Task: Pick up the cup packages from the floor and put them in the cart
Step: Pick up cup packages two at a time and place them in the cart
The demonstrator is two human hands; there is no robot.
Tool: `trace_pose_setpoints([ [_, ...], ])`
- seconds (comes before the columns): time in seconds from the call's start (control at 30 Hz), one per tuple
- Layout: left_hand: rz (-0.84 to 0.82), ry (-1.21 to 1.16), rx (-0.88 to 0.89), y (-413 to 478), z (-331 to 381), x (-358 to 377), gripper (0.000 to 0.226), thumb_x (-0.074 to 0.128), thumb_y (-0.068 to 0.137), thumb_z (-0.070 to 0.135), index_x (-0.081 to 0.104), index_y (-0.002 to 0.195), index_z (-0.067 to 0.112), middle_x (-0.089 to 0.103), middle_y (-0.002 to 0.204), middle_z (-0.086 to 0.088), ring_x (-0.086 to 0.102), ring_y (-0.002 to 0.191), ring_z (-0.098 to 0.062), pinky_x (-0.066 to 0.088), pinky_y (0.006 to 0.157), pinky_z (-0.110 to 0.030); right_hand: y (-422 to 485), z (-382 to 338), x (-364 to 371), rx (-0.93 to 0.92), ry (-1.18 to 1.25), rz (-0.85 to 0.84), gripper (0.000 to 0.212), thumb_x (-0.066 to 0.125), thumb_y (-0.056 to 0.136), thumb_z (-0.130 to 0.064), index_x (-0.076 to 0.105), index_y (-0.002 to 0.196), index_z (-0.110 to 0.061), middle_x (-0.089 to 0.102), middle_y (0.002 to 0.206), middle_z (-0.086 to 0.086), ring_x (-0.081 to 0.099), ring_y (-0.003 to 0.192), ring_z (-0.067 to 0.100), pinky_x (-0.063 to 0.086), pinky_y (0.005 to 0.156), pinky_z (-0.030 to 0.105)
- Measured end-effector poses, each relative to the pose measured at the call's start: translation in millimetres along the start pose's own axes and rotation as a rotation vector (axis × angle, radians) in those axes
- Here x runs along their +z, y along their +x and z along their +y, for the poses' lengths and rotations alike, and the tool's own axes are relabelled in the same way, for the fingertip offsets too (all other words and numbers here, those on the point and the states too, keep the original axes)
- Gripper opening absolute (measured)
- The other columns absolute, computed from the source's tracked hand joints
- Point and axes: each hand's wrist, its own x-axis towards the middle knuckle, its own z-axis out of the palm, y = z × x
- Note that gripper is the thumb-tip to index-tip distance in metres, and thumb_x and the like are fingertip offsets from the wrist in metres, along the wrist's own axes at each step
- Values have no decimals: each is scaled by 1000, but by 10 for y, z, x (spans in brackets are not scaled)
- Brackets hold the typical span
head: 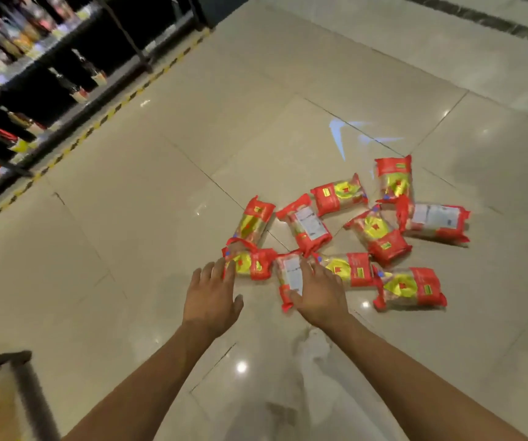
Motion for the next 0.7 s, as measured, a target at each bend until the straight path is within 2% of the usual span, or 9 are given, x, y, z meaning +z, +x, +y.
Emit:
trace_pose_setpoints([
  [0.13, -103, 12, 92, 933, -215, 445, 74, 73, 79, 44, 54, 141, 10, 58, 143, -15, 58, 125, -37, 49, 104, -51, 749, 170, 351, 128, 32, -63, 77, 38, 93, -60, 31, 156, -17, 41, 158, 14, 40, 142, 33, 33, 115, 48],
  [0.2, -141, 16, 133, 1391, -334, 763, 74, 79, 73, 42, 59, 136, 9, 63, 137, -14, 63, 118, -36, 54, 98, -50, 1107, 290, 661, 197, 65, -69, 74, 40, 94, -56, 32, 156, -17, 44, 156, 13, 38, 144, 33, 31, 118, 48],
  [0.27, -163, 25, 165, 1837, -461, 1157, 73, 79, 73, 43, 60, 136, 11, 65, 135, -12, 65, 116, -34, 54, 96, -49, 1442, 407, 1062, 266, 87, -86, 71, 45, 96, -54, 33, 156, -17, 48, 153, 13, 42, 141, 33, 35, 114, 45],
  [0.37, -214, 34, 228, 2527, -641, 1910, 74, 72, 82, 46, 54, 143, 10, 60, 141, -15, 60, 124, -36, 50, 100, -49, 1888, 523, 1747, 397, 114, -162, 70, 41, 98, -57, 32, 156, -18, 49, 149, 11, 47, 134, 30, 39, 108, 43],
  [0.47, -293, 31, 278, 3236, -782, 2705, 78, 60, 90, 51, 37, 155, 13, 43, 157, -13, 46, 138, -35, 41, 109, -46, 2354, 634, 2465, 495, 151, -190, 73, 40, 96, -59, 30, 156, -19, 49, 147, 10, 49, 131, 30, 41, 107, 43],
  [0.6, -449, 14, 312, 3950, -995, 3673, 82, 61, 90, 48, 27, 157, 15, 35, 161, -11, 39, 142, -33, 39, 111, -43, 2960, 818, 3346, 603, 263, -197, 76, 56, 91, -57, 37, 153, -16, 52, 145, 15, 53, 126, 35, 46, 101, 42],
  [0.7, -521, -19, 333, 4364, -1127, 4311, 88, 67, 86, 49, 27, 157, 15, 32, 163, -9, 35, 146, -31, 37, 116, -42, 3382, 965, 3796, 656, 347, -183, 95, 50, 80, -68, 35, 154, -11, 46, 151, 18, 47, 135, 37, 42, 108, 44],
])
